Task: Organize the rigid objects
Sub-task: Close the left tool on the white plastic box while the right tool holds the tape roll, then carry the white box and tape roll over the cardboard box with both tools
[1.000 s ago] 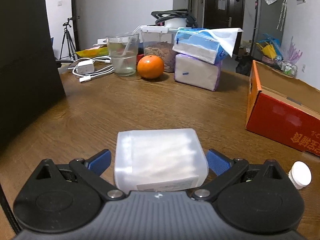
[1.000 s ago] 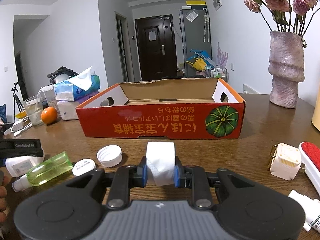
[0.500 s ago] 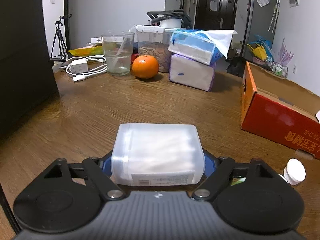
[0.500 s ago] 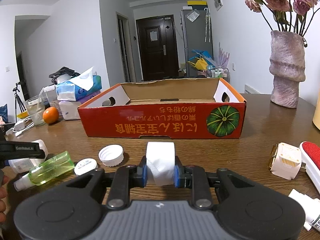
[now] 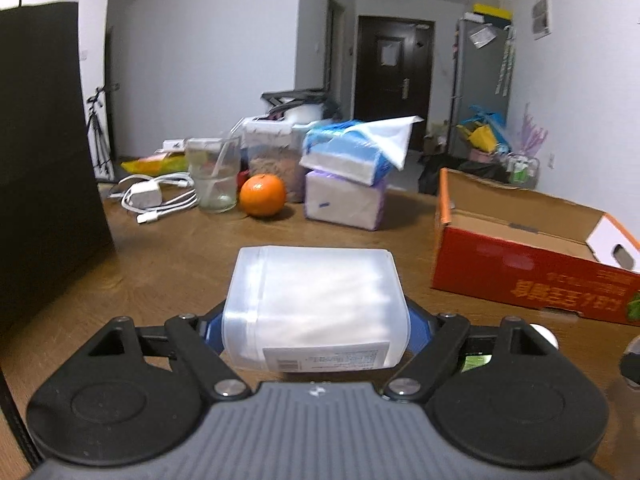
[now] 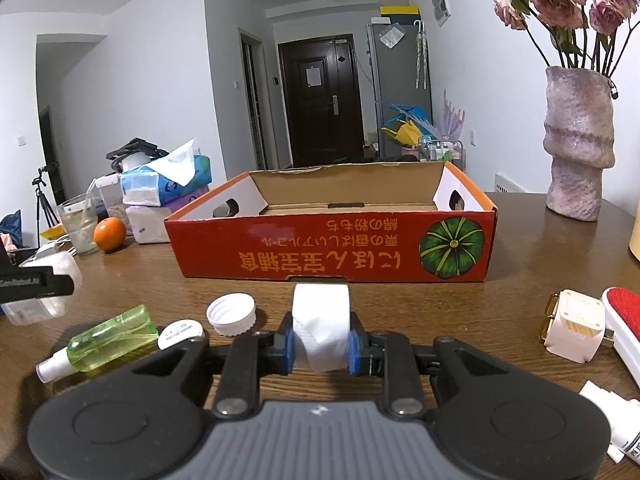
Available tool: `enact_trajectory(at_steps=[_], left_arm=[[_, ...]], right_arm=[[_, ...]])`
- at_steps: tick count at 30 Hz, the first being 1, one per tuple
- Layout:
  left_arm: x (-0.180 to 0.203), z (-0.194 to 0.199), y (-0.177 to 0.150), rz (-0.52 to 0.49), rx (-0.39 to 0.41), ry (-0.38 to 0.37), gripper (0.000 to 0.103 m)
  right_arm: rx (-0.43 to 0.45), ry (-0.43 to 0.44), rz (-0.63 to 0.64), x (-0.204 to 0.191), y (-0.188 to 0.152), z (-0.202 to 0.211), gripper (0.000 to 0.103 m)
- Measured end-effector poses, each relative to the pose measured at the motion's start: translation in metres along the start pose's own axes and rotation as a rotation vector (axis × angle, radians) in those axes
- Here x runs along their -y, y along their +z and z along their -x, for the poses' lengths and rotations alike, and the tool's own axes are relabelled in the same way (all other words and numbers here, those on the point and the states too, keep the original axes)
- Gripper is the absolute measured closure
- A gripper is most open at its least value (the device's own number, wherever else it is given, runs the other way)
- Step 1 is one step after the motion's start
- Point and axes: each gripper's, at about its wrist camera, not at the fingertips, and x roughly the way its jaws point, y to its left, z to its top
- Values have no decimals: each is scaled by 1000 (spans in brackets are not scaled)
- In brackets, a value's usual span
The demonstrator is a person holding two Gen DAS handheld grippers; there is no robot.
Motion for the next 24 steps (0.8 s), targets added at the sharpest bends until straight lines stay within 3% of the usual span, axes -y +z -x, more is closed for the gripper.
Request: enact_trajectory(at_steps=[24], left_arm=[[53,36,-10,-82,45,-145,20]], right_arm=[[90,46,18,-8,7,24,79]])
